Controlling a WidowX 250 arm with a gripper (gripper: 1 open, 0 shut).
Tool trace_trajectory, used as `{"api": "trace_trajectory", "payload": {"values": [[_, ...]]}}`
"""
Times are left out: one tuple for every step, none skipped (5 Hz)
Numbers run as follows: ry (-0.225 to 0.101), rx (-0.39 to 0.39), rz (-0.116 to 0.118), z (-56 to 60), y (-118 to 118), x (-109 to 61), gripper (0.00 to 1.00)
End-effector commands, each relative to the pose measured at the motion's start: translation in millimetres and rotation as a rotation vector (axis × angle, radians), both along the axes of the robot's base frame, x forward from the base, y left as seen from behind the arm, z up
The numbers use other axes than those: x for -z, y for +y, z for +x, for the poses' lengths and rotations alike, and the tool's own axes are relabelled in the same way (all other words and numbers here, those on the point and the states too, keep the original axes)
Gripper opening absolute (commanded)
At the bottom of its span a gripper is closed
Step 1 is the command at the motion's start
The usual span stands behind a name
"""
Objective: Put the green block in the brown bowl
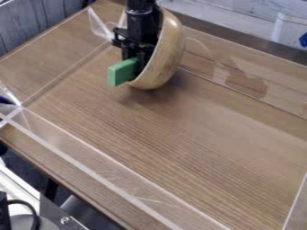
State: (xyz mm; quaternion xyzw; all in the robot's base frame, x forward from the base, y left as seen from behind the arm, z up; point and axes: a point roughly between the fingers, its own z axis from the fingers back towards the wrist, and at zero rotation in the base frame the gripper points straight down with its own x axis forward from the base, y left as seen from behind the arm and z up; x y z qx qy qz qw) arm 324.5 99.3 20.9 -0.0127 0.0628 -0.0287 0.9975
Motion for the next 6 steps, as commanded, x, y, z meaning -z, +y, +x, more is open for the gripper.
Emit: {"api": "trace_trajectory", "payload": {"values": [[0.009, -0.003, -0.003, -1.3, -4.9, 25.9, 0.0], [-0.005, 0.001, 0.011, 3.3, -3.8, 27.0, 0.0], [-0.018, 0.004, 0.026, 7.8, -2.7, 27.8, 0.0], [0.008, 0.014, 0.032, 9.2, -2.3, 28.7, 0.0], [0.035, 0.024, 0.039, 9.9, -1.9, 28.5, 0.0], [0.027, 0.028, 0.051, 13.1, -5.1, 28.5, 0.0]]}}
